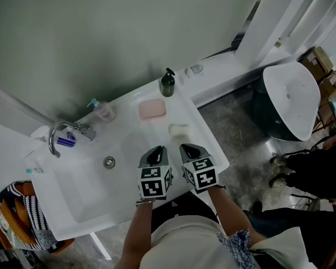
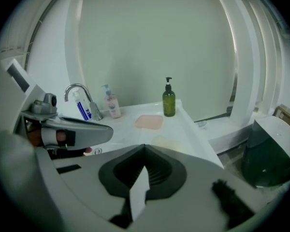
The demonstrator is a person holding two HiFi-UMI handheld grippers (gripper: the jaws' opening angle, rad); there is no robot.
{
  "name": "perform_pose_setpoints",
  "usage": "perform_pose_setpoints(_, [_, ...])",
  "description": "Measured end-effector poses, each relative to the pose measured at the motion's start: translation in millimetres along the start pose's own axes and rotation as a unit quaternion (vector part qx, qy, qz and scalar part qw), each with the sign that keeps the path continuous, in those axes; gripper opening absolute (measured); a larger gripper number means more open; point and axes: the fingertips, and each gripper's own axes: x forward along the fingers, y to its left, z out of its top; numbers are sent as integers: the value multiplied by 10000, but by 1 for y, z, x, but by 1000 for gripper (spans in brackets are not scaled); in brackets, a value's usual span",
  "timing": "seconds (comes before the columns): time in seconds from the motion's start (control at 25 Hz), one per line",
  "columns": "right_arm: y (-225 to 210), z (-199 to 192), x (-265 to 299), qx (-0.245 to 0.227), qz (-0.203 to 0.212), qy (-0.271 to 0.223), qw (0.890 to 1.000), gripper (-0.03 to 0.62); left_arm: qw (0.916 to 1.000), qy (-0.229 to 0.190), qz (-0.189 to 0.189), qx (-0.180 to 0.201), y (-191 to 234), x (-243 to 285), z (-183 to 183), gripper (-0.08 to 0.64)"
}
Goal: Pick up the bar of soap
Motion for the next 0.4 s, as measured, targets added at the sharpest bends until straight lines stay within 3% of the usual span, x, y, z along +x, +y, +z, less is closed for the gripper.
perform_pose_setpoints(0.4, [2,-1,7,-58,49,61,10000,14,9999,94,52,-2,3,5,-7,34])
